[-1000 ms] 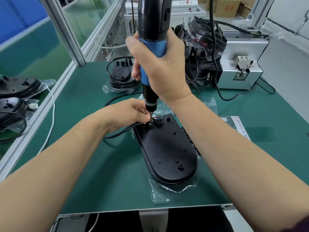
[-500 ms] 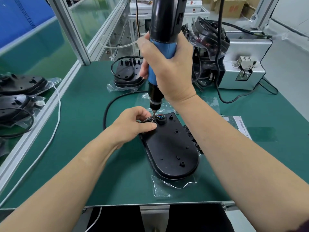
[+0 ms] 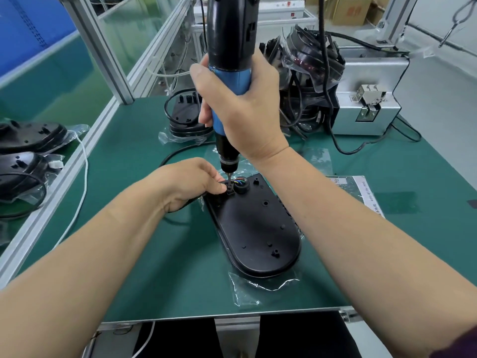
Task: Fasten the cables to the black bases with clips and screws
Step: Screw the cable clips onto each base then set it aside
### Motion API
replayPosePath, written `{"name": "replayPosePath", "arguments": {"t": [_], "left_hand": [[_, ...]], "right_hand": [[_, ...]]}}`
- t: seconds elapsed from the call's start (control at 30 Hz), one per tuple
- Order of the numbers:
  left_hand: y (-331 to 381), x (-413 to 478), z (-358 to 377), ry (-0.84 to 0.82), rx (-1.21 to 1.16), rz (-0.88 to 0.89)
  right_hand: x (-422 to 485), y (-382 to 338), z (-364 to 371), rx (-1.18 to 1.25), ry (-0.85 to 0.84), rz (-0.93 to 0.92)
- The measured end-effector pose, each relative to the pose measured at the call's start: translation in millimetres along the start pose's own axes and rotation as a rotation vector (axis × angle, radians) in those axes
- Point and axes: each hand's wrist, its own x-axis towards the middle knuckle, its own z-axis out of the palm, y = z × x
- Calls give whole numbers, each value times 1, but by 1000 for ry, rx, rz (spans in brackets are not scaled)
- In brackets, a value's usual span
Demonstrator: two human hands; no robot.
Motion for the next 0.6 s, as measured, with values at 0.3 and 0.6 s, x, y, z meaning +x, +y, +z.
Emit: {"name": "replayPosePath", "arguments": {"t": [0.3, 0.6], "left_hand": [[-16, -16, 12, 31, -16, 251], [-31, -16, 14, 71, -5, 389]], "right_hand": [[2, 2, 1, -12, 13, -4], [3, 4, 3, -41, -11, 7]]}}
